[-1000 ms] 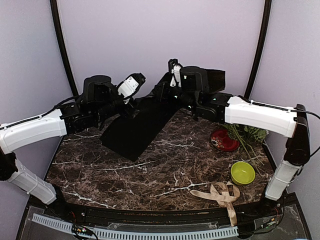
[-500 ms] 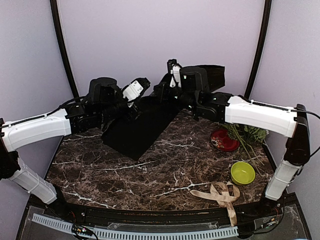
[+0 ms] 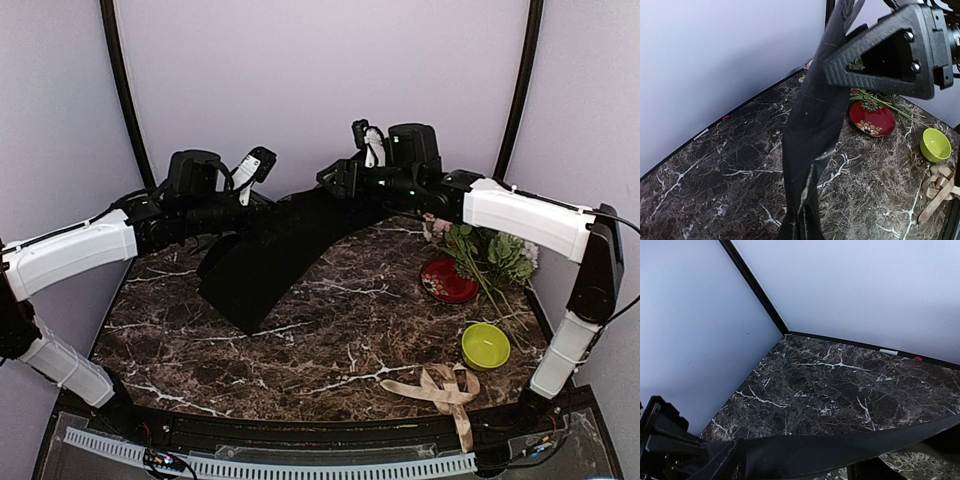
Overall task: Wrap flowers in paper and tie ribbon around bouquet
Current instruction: Pass from the right arm to the left, then pick up the folded wrapping paper.
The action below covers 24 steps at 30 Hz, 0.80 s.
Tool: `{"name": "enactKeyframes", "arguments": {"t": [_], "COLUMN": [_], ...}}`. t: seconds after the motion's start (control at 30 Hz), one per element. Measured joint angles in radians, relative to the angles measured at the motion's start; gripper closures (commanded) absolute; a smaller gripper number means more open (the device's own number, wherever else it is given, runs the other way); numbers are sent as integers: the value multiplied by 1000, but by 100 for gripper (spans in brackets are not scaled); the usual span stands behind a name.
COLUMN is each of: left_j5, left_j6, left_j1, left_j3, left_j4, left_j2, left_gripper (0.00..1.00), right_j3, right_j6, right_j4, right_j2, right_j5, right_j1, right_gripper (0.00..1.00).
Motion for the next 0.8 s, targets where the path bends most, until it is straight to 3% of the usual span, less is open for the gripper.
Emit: {"name": "enactKeyframes", "arguments": {"t": [0.2,0.67,0.8], "left_j5": [91,178,176], "left_j6": [-112,-225,-236], "left_j1": [29,27,27], "left_j3": [-2,-21,-21], "left_j4": [16,108,117], "left_j2": [0,58,68], "left_gripper": [100,100,100], "right_j3": [-42,-141,-178], "right_j6": [37,85,82], "right_j4": [2,-20,-19], "right_j2": [0,-73,-152], "right_j5": [-87,-67,-31], "right_j1": [-3,-3,-2], "right_gripper": [26,23,31]}}
